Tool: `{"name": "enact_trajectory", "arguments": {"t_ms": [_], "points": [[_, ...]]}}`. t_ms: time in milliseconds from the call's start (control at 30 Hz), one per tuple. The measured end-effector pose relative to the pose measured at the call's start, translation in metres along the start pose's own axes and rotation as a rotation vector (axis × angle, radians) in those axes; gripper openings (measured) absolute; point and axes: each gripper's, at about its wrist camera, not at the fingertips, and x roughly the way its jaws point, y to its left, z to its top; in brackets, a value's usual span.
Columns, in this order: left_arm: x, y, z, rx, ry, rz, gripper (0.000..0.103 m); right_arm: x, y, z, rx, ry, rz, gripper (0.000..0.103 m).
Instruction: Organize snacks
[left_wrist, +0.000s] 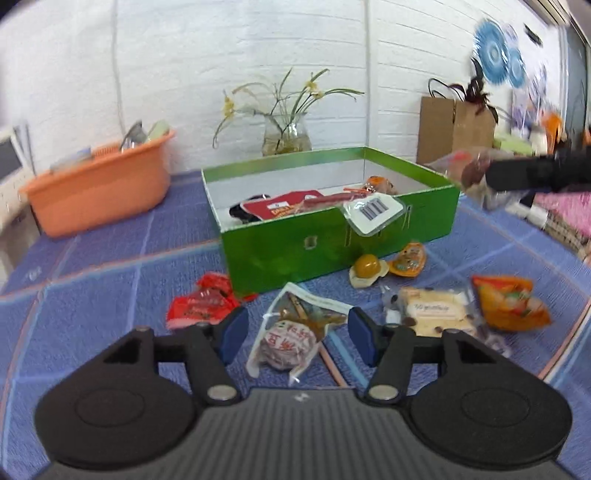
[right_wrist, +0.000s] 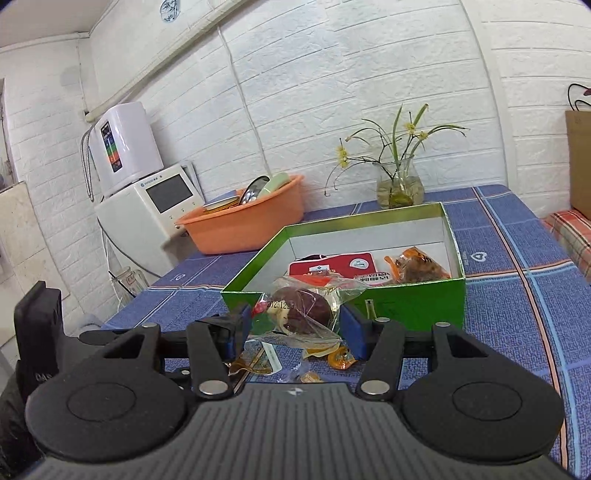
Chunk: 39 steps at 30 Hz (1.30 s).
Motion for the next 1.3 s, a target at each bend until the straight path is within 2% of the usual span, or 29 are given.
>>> {"name": "enact_trajectory", "arguments": {"t_ms": [67,133,267,300,333,400,433,567,700,800,900,1000,1100,1300], "points": [[0.01,-0.006,0.001,0.062,0.019,-0.004,0.063,0.001,-0.002,-0.002,0.009,0.005,0.0,0.089],[0.029,-0.007,0.002,0.082,0.136,-0.043,0.065,0.003,-0.005,-0.005,0.031,0.016,0.005,0.089],[0.037,0.003,0.002,0.014,0.184,-0.114,0.068,0.003,-0.015,-0.011,0.077,0.021,0.004,0.09],[0.037,0.006,0.001,-0.018,0.187,-0.117,0.065,0.003,-0.017,-0.012,0.085,0.021,0.0,0.09],[0.035,0.008,-0.001,-0.036,0.175,-0.104,0.058,0.004,-0.02,-0.014,0.093,0.023,-0.003,0.09],[0.029,0.01,-0.005,-0.082,0.16,-0.067,0.032,0.006,-0.023,-0.017,0.108,0.032,-0.004,0.09],[0.027,0.013,-0.006,-0.115,0.156,-0.058,0.031,0.008,-0.025,-0.018,0.115,0.036,-0.006,0.089],[0.024,0.022,-0.009,-0.234,0.138,-0.048,0.031,0.016,-0.024,-0.021,0.129,0.061,0.006,0.089],[0.021,0.018,-0.007,-0.23,0.121,-0.045,0.031,0.031,-0.02,-0.02,0.117,0.11,0.018,0.089],[0.011,0.019,0.001,-0.258,0.087,-0.077,0.031,0.051,-0.018,-0.017,0.119,0.174,0.016,0.09],[-0.002,0.017,0.009,-0.255,0.033,-0.073,0.03,0.073,-0.017,-0.013,0.109,0.22,-0.004,0.089],[-0.015,0.015,0.016,-0.25,-0.012,-0.08,0.03,0.079,-0.014,-0.006,0.108,0.193,0.005,0.089],[-0.018,0.014,0.022,-0.231,-0.035,-0.063,0.03,0.073,-0.006,0.004,0.074,0.127,0.032,0.089],[-0.005,0.015,0.017,-0.23,0.005,-0.069,0.03,0.074,0.001,0.015,0.032,0.072,0.031,0.089]]}}
